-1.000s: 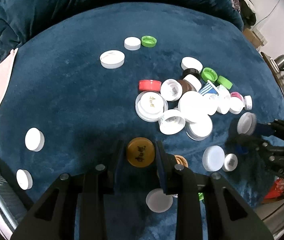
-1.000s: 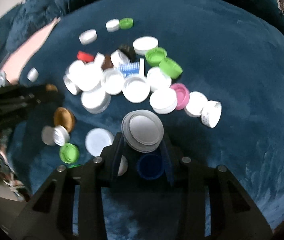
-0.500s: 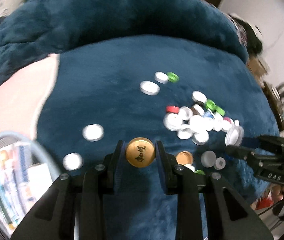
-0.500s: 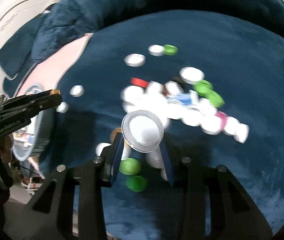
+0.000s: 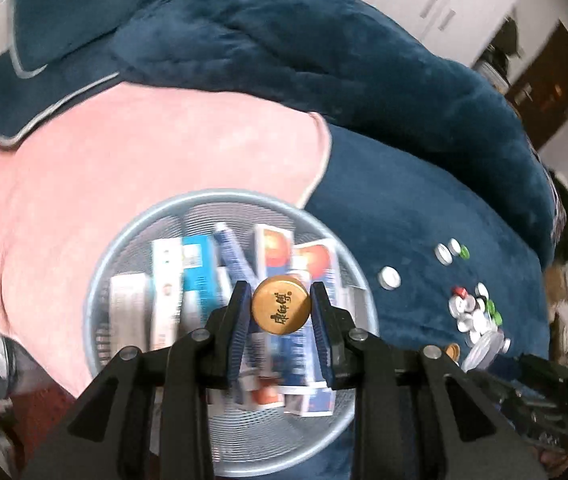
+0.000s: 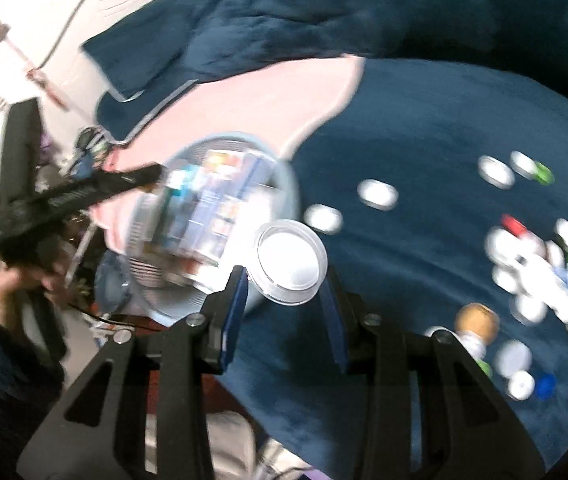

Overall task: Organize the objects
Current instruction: 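Drop the orange cap into the basket with the left gripper while the right gripper drops the white cap there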

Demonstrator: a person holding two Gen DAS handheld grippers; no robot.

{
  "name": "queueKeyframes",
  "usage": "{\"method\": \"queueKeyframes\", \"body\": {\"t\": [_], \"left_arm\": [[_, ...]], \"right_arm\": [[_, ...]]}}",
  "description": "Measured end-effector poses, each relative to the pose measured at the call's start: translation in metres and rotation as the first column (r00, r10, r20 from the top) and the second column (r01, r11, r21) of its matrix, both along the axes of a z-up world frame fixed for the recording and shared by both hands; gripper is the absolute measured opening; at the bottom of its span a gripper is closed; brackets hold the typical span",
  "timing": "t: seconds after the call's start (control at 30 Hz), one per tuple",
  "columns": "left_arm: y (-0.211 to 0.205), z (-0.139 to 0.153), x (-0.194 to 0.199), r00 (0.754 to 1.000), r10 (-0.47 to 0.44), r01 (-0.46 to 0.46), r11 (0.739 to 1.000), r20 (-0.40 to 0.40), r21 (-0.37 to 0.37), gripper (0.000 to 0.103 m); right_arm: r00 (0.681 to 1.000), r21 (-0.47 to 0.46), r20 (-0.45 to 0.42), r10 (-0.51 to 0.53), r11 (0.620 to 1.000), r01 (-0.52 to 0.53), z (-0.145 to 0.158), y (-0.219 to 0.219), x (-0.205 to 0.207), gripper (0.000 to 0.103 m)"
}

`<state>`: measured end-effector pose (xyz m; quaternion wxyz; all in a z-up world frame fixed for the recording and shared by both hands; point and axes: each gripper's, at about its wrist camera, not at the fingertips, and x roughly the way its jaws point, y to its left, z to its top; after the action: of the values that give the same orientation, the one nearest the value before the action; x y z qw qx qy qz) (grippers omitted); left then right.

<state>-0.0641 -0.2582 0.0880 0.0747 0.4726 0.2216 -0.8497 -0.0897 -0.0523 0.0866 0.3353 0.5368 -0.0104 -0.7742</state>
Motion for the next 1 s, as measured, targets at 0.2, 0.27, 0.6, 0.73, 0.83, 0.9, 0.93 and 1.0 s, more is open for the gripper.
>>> {"method": "queueKeyframes", "body": {"t": [0.2, 0.27, 0.6, 0.73, 0.83, 0.9, 0.93, 1.0], "left_arm": [[-0.018, -0.015, -0.003, 0.999, 0.035, -0.036, 0.999, 0.037, 0.035, 0.031], [-0.019, -0.017, -0.004, 0.999, 0.033, -0.034, 0.999, 0.044, 0.035, 0.031], [-0.029, -0.013, 0.004, 0.994, 0.090, -0.087, 0.995, 0.057, -0.050, 0.094], [-0.026, -0.012, 0.004, 0.994, 0.082, -0.077, 0.995, 0.070, -0.065, 0.095], [-0.020, -0.007, 0.004, 0.995, 0.069, -0.063, 0.994, 0.065, -0.088, 0.095], [-0.013, -0.004, 0.002, 0.997, 0.052, -0.045, 0.993, 0.063, -0.113, 0.095], [-0.009, -0.002, 0.001, 0.997, 0.043, -0.035, 0.992, 0.063, -0.123, 0.095], [-0.001, 0.002, 0.000, 0.998, 0.024, -0.015, 0.990, 0.063, -0.139, 0.095]], "right_arm": [[0.997, -0.072, 0.047, 0.054, 0.996, -0.051, -0.003, -0.081, -0.018, 0.039], [0.992, -0.110, 0.115, 0.055, 0.993, -0.042, -0.014, -0.094, -0.027, 0.039], [0.985, -0.108, 0.158, -0.065, 0.991, 0.082, -0.020, -0.070, -0.039, 0.087], [0.986, -0.085, 0.137, -0.094, 0.991, 0.106, -0.013, -0.055, -0.043, 0.090], [0.987, -0.064, 0.123, -0.107, 0.991, 0.115, -0.011, -0.041, -0.042, 0.093], [0.986, -0.043, 0.110, -0.127, 0.990, 0.133, -0.011, -0.027, -0.040, 0.093], [0.985, -0.035, 0.108, -0.137, 0.989, 0.141, -0.012, -0.021, -0.039, 0.094], [0.980, -0.020, 0.113, -0.161, 0.986, 0.165, -0.016, -0.005, -0.038, 0.094]]}}
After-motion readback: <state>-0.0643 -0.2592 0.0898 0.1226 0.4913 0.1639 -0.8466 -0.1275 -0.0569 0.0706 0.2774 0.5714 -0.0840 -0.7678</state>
